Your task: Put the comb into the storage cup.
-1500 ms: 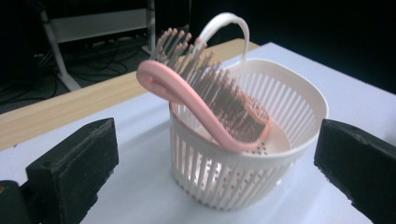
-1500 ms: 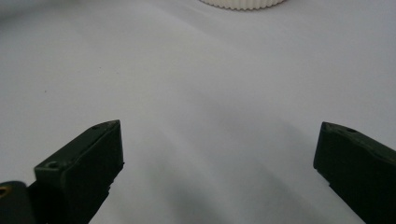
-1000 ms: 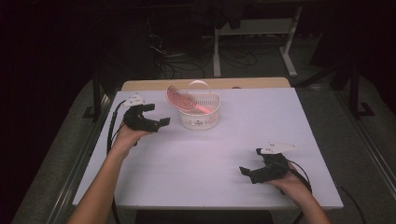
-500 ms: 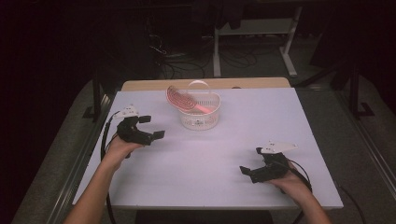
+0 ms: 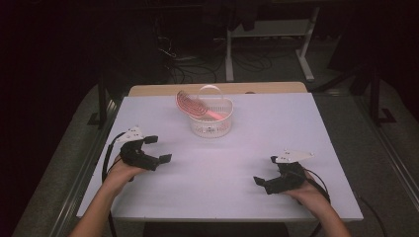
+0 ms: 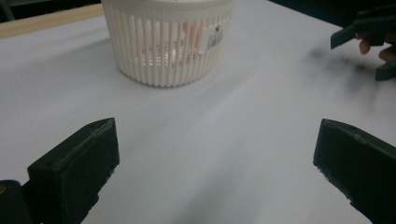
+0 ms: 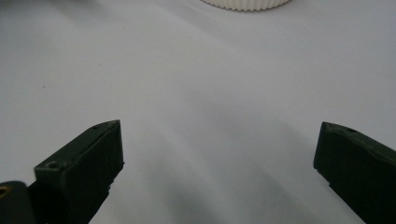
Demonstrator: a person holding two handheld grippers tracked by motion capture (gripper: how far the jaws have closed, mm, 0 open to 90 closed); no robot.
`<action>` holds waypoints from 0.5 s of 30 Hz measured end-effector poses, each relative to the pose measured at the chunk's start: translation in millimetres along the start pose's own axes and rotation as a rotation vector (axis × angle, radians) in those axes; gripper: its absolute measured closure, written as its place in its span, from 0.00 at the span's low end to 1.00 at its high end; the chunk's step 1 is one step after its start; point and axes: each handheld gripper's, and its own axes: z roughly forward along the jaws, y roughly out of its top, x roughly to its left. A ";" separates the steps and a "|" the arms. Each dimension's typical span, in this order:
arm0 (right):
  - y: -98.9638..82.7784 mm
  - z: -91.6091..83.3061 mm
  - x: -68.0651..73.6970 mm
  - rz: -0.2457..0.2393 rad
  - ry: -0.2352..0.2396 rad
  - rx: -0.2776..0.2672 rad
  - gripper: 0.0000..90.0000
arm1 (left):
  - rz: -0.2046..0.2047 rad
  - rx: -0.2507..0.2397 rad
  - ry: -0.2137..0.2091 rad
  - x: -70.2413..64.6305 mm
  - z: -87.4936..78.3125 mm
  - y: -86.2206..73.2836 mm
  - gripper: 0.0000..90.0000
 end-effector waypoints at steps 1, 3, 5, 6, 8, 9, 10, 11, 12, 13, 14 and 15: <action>0.0 0.0 0.2 0.000 0.000 -0.001 0.01 | 0.001 0.000 -0.005 -1.7 -0.7 -1.6 0.01; 0.0 0.0 0.5 -0.002 0.000 0.000 0.01 | 0.014 0.001 -0.004 -5.7 -2.4 -4.9 0.04; -0.1 0.0 0.7 -0.001 -0.001 0.002 0.01 | 0.020 0.000 -0.006 -9.5 -2.8 -8.3 0.05; 0.0 0.0 0.8 -0.001 -0.001 0.002 0.01 | 0.021 0.001 -0.012 -11.2 -2.7 -9.8 0.05; 0.0 -0.1 0.8 -0.001 -0.002 0.002 0.01 | 0.029 0.007 -0.012 -15.0 -2.5 -12.5 0.05; 0.0 -0.3 0.9 -0.001 -0.002 0.002 0.01 | 0.037 0.012 -0.013 -16.4 -2.5 -13.7 0.05; 0.1 -0.5 0.9 -0.001 -0.003 0.001 0.01 | 0.041 0.019 -0.010 -17.6 -2.6 -15.1 0.05; 0.1 -0.7 0.9 -0.001 -0.003 0.001 0.01 | 0.039 0.021 -0.009 -18.4 -2.7 -16.8 0.04; 0.0 -0.8 1.0 -0.001 -0.004 0.001 0.01 | 0.034 0.021 -0.012 -19.1 -2.6 -18.6 0.03; 0.0 -0.9 1.0 0.000 -0.004 0.002 0.01 | 0.032 0.028 -0.011 -19.8 -2.8 -20.1 0.03; -0.1 -0.9 1.1 -0.001 -0.004 0.002 0.01 | 0.030 0.031 -0.012 -20.1 -3.1 -21.6 0.02; -0.1 -0.9 1.1 -0.001 -0.004 0.002 0.01 | 0.020 0.028 -0.016 -20.7 -3.3 -23.1 0.02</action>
